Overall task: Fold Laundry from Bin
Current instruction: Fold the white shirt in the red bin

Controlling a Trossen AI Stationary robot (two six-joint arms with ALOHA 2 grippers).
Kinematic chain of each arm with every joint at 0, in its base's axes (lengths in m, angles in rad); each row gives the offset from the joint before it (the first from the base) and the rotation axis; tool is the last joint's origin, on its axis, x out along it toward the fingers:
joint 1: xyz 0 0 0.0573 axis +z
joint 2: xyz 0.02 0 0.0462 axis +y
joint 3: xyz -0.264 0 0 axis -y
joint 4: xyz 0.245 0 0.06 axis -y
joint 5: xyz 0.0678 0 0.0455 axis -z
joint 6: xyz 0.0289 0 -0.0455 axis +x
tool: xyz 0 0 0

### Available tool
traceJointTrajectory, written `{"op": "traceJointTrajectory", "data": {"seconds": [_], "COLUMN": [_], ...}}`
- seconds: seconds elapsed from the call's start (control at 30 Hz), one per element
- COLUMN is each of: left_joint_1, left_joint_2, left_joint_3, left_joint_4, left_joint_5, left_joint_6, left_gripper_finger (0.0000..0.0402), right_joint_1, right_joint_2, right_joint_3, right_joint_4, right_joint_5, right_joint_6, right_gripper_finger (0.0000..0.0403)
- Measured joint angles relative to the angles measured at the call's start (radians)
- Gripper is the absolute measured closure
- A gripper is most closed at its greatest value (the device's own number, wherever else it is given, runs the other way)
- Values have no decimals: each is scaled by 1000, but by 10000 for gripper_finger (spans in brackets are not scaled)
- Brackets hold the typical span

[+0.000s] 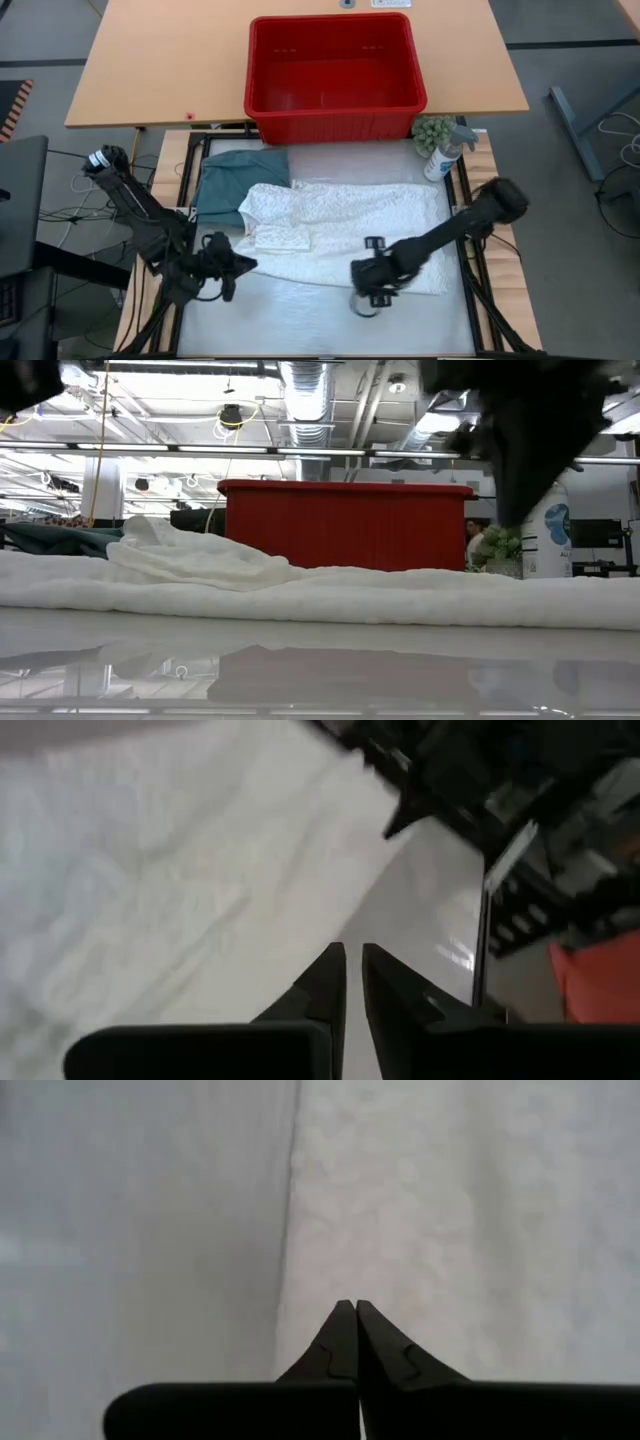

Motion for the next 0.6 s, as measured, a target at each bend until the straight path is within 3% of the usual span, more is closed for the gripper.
{"op": "traceJointTrajectory", "data": {"seconds": [0.2,0.3,0.43,0.6], "left_joint_1": [114,168,181,181], "left_joint_2": [66,126,230,338], "left_joint_3": [0,0,-2,-17], "left_joint_4": [115,136,212,404], "left_joint_5": [-147,-124,-114,-108], "left_joint_6": [153,156,157,136], "left_gripper_finger": [400,401,401,401], "right_joint_1": [88,157,268,343], "right_joint_2": [-287,-369,-420,-390], "right_joint_3": [-320,-424,-512,-567], "right_joint_4": [202,214,235,238], "right_joint_5": [147,258,423,462], "right_joint_6": [381,553,712,855], "right_gripper_finger": [388,388,388,388]}}
